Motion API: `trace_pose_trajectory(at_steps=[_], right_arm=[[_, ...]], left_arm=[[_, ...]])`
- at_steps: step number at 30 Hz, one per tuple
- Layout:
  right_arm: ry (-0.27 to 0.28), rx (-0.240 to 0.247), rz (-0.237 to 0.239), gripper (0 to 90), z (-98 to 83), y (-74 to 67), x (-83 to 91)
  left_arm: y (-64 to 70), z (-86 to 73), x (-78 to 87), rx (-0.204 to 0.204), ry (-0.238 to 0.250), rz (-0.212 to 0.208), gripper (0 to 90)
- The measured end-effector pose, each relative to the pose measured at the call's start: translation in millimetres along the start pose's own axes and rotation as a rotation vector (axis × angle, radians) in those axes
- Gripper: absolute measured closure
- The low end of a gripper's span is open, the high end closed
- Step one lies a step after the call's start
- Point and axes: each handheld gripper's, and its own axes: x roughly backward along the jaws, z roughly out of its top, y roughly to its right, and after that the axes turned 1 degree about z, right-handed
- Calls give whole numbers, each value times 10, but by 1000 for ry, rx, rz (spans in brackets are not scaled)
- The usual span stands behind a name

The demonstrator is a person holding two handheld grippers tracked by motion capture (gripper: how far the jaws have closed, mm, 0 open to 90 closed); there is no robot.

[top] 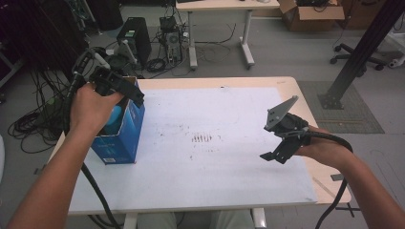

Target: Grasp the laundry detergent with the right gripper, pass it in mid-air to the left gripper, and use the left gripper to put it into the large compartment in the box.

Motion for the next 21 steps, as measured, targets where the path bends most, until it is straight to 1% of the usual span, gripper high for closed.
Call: trace_pose_trajectory(at_steps=[8,11,15,21], right_arm=[[-1,-4,-2,78,3,-1,8],[4,-5,-4,78,-2,-1,8],[2,-8,-5,78,-7,5,10],[4,-10,-5,77,-12,11,4]], left_arm=[[265,51,28,-79,14,-17,81],[374,74,37,-114,18,-25,79],[516,95,20,-158,5,-34,75],[682,109,-16,-199,-2,-53,69]])
